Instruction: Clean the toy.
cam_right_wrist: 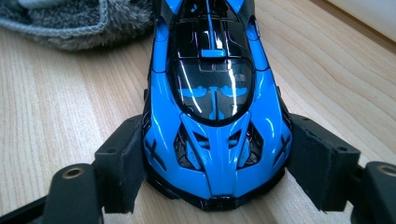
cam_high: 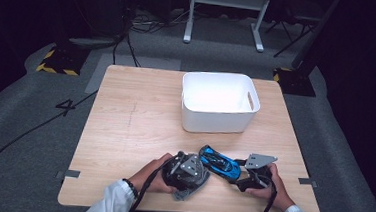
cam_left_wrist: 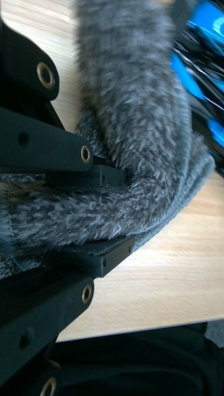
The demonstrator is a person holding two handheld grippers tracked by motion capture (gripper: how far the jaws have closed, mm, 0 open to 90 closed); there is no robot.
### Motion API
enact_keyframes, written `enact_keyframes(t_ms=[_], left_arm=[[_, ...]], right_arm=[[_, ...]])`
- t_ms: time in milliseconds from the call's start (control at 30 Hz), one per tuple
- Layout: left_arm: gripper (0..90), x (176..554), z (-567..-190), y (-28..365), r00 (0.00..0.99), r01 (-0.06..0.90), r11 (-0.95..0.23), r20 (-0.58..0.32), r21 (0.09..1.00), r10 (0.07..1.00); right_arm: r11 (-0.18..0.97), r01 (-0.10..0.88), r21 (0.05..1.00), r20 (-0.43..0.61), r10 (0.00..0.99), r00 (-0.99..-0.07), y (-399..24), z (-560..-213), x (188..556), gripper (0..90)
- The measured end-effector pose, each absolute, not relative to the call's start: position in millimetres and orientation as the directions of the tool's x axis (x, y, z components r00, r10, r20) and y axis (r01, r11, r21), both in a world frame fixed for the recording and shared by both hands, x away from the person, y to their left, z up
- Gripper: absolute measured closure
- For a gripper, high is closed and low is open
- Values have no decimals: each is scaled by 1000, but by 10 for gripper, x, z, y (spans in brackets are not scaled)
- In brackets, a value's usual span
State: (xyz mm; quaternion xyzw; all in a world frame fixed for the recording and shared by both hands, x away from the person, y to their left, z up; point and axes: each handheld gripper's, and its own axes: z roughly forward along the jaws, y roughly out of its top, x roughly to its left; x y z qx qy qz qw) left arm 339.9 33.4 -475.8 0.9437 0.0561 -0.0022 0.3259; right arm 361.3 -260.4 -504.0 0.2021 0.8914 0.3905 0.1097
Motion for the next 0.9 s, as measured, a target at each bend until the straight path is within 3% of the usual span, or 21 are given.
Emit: enact_keyframes(t_ms=[200, 567, 900], left_arm=[[698, 3331, -4758, 179, 998, 56, -788, -33, 614, 46], [694, 3327, -4777, -16, 1000, 24, -772, -10, 635, 24], [691, 3480, -4831, 1, 994, 82, -777, 4, 624, 108]], right_arm=[[616, 274, 738, -36, 442, -896, -2603, -5038, 3620, 261], [618, 267, 739, -44, 440, -897, -2597, -5038, 3620, 261], [624, 267, 734, -42, 434, -900, -2606, -5032, 3616, 261]])
